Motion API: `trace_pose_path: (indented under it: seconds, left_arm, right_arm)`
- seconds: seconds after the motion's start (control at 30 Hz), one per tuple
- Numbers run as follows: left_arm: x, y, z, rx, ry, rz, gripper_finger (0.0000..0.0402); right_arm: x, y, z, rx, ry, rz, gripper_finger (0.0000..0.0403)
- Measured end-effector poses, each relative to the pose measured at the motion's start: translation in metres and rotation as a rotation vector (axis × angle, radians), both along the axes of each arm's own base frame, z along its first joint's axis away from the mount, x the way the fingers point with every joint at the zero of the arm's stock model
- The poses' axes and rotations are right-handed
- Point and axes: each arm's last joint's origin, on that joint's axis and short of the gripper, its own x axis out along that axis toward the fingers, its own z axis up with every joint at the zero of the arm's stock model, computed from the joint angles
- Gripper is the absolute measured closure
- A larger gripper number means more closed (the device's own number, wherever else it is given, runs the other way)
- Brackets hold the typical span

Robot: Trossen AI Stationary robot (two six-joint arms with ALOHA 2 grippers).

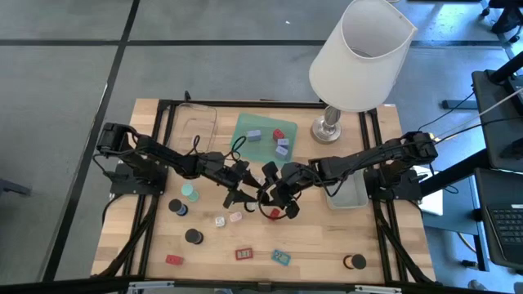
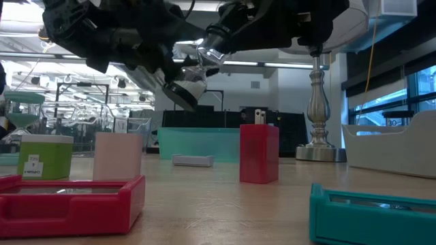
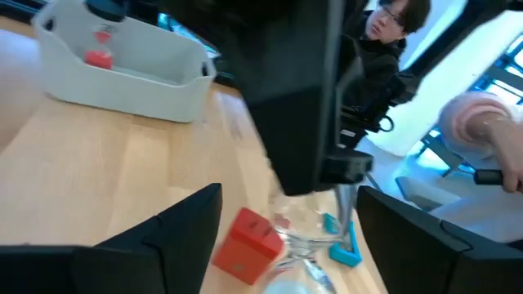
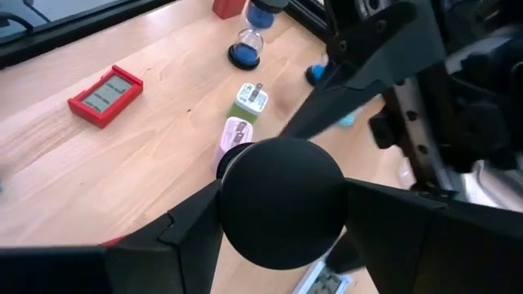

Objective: Pick & Place Office items
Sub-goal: Put the white hourglass into the gray bin

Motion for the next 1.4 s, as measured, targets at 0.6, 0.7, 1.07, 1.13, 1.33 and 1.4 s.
trace_pose_path:
  seconds: [0.6,0.7,1.07,1.13,1.33,1.4]
  left_arm:
    - [-0.003,0.046,-0.006,-0.016,0.058,0.102,0.0107]
    - [-0.003,0.047,-0.005,-0.015,0.055,0.106,0.0107]
    - [-0.003,0.047,-0.004,-0.015,0.047,0.106,0.0107]
    - [-0.003,0.047,-0.004,-0.019,0.048,0.107,0.0107]
    - [-0.003,0.047,-0.005,-0.032,0.052,0.11,0.0107]
    - [-0.003,0.046,-0.004,-0.033,0.052,0.109,0.0107]
  right_arm:
    - [-0.089,-0.016,0.05,0.177,0.335,-0.594,0.0175]
    - [-0.116,-0.021,0.06,0.288,0.401,-0.771,0.0175]
    - [-0.175,-0.025,0.058,0.34,0.597,-1.371,0.018]
    - [-0.173,-0.025,0.056,0.325,0.572,-1.416,0.018]
    - [-0.163,-0.027,0.046,0.232,0.587,-1.425,0.018]
    - [-0.16,-0.028,0.043,0.194,0.607,-1.418,0.018]
